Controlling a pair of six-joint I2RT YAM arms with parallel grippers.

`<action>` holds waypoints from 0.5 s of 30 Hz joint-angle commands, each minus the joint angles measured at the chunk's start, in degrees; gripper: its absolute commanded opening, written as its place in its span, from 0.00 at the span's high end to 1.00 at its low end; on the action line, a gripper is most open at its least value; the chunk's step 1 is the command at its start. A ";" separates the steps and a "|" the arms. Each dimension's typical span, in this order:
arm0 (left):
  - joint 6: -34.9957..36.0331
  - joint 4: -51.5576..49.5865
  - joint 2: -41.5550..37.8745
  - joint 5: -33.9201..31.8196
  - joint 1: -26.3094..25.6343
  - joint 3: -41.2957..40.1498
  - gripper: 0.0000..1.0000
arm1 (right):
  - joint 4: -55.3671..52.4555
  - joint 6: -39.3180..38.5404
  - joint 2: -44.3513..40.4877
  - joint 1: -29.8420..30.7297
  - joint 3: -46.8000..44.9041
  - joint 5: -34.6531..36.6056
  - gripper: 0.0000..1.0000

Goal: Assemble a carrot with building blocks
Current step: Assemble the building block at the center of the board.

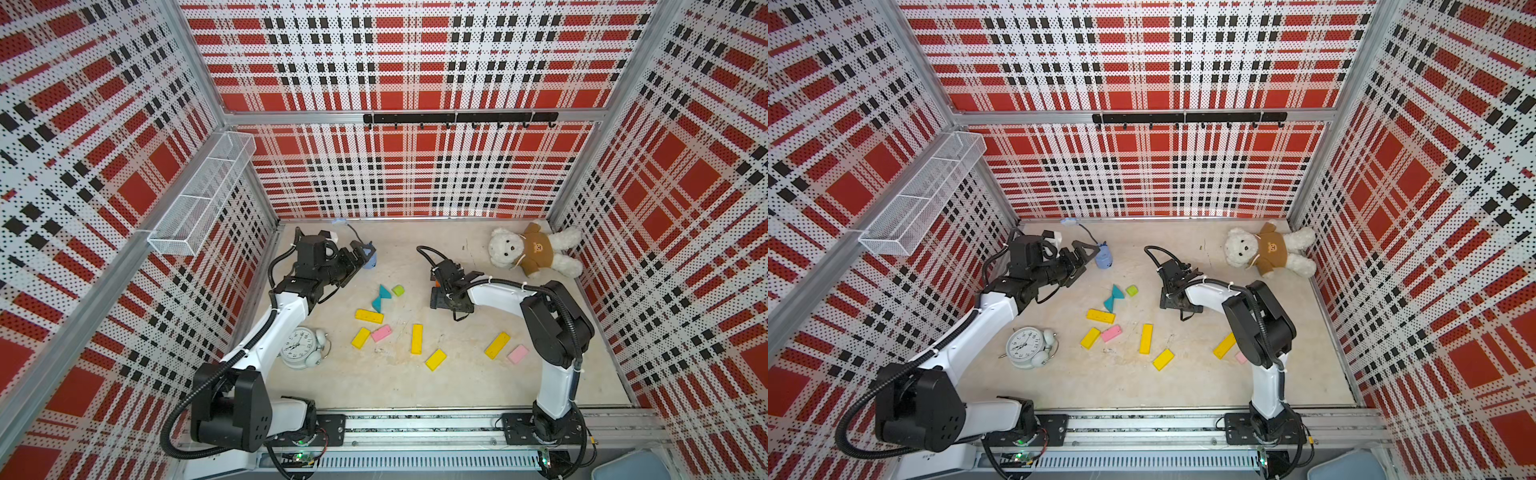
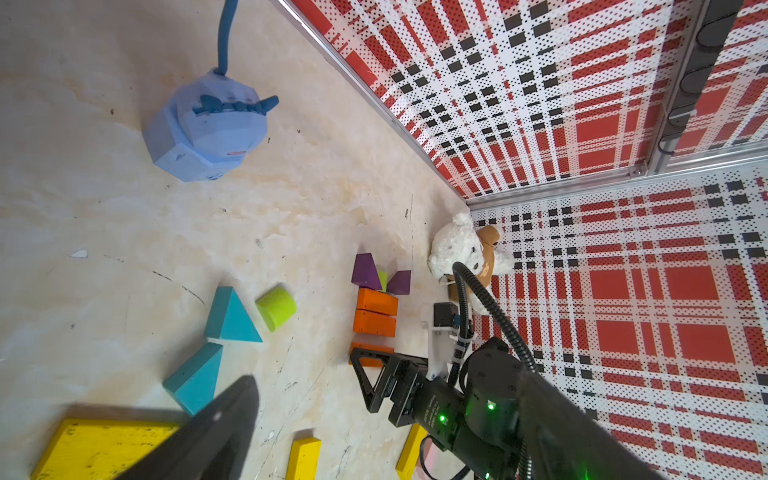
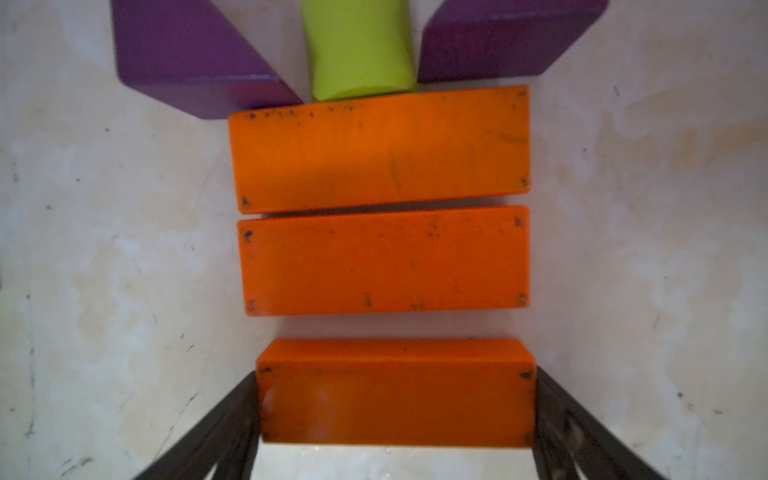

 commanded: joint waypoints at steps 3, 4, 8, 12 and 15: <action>0.47 1.85 0.02 1.64 -0.50 0.27 0.01 | 0.35 0.05 1.78 -0.46 1.08 1.57 0.10; 0.56 1.95 -0.05 1.63 -0.57 0.28 0.00 | 0.53 -0.02 1.85 -0.55 1.07 1.49 0.10; 0.59 2.05 0.10 1.77 -0.77 0.27 0.00 | 0.52 -0.26 2.55 -0.54 1.48 1.47 0.09; 0.56 2.23 0.17 1.90 -0.83 0.21 0.00 | 0.46 -0.84 3.18 -0.55 2.22 1.75 0.09; 0.56 2.40 0.18 2.08 -0.86 0.23 0.00 | 0.20 -1.31 3.64 -0.51 2.93 1.78 0.09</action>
